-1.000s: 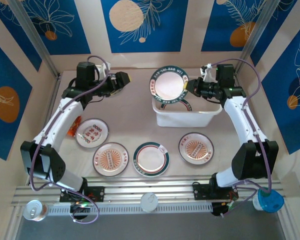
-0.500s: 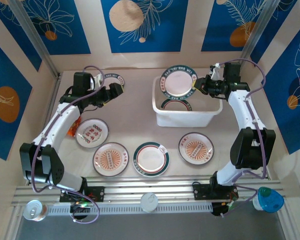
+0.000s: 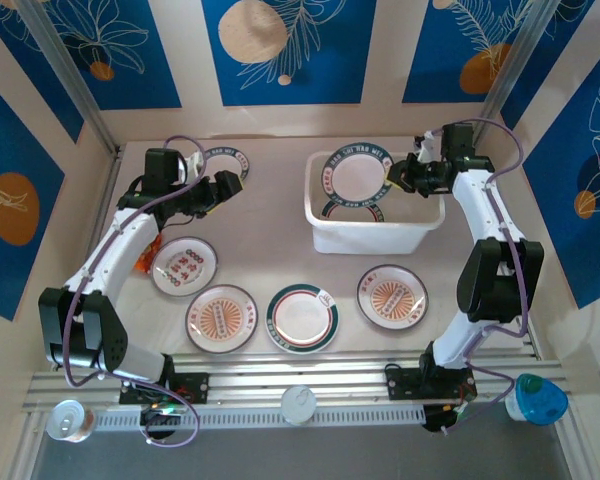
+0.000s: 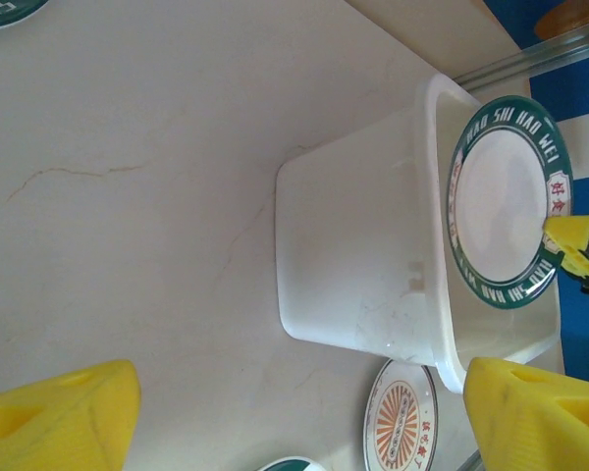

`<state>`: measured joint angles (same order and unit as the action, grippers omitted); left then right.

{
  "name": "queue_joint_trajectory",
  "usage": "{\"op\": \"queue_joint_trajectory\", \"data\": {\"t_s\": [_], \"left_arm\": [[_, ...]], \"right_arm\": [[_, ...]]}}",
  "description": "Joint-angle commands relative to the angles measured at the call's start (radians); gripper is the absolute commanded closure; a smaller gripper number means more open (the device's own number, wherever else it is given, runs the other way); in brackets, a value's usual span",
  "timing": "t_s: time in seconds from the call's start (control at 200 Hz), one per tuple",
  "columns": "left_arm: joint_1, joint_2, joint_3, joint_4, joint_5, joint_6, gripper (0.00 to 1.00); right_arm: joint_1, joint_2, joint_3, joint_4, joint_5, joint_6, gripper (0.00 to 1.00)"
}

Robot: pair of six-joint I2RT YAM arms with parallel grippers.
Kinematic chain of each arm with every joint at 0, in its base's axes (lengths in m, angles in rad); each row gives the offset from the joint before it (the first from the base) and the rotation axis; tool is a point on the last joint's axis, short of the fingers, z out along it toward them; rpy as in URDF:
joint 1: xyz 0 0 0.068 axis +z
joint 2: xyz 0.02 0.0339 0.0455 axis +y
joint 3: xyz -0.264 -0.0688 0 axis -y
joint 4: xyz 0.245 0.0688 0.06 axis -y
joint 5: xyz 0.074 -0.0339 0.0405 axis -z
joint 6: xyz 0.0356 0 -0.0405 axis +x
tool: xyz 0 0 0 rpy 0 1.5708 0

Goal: Place the plates into the plastic bin on the countertop

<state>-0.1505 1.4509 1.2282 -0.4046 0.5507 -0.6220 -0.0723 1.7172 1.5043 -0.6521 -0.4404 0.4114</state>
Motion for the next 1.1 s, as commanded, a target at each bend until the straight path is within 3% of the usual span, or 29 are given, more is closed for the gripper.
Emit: {"op": "queue_joint_trajectory", "data": {"t_s": [0.0,0.25,0.76,0.92,1.095], "left_arm": [[0.011,-0.012,-0.017,0.006,0.028,0.002,0.16],[0.011,-0.011,-0.036,0.011,0.028,0.0,0.17],[0.012,-0.012,-0.062,-0.012,0.011,0.021,0.17],[0.011,-0.013,-0.073,-0.021,0.008,0.03,0.17],[0.011,-0.033,-0.112,-0.007,0.006,0.026,0.17]], "right_arm": [[0.012,-0.003,0.013,-0.037,-0.021,-0.042,0.98],[0.036,0.066,0.019,-0.067,-0.031,-0.071,0.98],[0.075,0.213,0.053,-0.119,0.082,-0.115,0.95],[0.093,0.221,0.059,-0.131,0.146,-0.12,0.89],[0.114,0.206,0.073,-0.162,0.231,-0.124,0.66]]}}
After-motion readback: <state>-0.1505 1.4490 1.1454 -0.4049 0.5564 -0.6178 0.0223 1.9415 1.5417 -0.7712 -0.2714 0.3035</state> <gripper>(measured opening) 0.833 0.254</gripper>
